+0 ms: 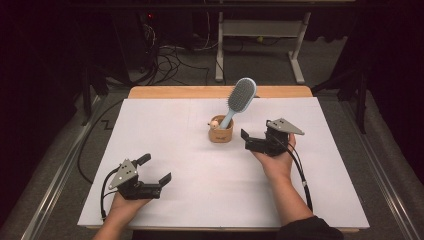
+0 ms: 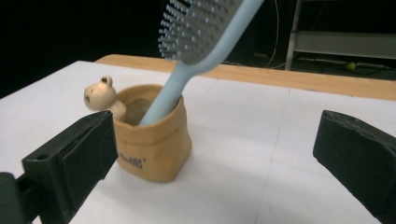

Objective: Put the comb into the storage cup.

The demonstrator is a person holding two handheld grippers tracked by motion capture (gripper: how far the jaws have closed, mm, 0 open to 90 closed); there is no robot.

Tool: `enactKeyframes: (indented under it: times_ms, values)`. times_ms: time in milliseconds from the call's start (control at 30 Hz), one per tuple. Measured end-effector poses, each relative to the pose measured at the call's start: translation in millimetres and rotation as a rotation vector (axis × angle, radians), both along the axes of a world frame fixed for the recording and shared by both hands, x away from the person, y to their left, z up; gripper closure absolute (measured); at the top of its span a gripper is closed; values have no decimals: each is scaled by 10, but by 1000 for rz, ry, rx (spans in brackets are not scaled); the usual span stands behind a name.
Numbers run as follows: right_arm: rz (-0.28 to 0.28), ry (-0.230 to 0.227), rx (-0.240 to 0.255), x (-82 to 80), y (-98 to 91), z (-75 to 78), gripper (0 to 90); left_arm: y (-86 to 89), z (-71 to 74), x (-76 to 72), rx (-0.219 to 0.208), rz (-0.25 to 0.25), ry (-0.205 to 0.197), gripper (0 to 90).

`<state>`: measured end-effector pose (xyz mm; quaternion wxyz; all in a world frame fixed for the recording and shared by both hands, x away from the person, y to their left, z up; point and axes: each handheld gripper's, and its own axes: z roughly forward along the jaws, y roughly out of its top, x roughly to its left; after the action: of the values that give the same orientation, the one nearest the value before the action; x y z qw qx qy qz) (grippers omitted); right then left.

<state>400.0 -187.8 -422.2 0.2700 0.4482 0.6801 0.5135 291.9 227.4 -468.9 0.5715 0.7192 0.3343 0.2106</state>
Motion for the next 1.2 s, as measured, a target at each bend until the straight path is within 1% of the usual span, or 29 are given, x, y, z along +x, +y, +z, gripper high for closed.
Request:
enactKeyframes:
  times_ms: [267, 467, 633, 733, 867, 1033, 1100, 1200]
  values:
    - [33, 24, -9, -253, -146, -115, 4, 17, -1, 10, -1, 9, 1, 2]
    - [39, 23, -26, -467, -315, -191, 11, 35, -4, 28, 1, 15, 2, 2]
    - [50, 0, -28, -669, -494, -239, 30, 63, 9, 24, -4, 22, -3, 2]
    - [43, -5, -35, -797, -609, -252, 29, 77, 20, 14, 2, 24, -8, 2]
    - [36, -17, -17, -966, -748, -239, 4, 96, 34, 0, -9, 26, -10, 2]
    - [26, -47, -14, -1192, -883, -204, 3, 119, 53, -29, -9, 28, -17, 2]
    - [20, -56, -28, -1272, -935, -199, 3, 124, 58, -37, -10, 29, -18, 2]
    - [7, -74, -39, -1350, -993, -202, 3, 148, 70, -60, -8, 32, -20, 2]
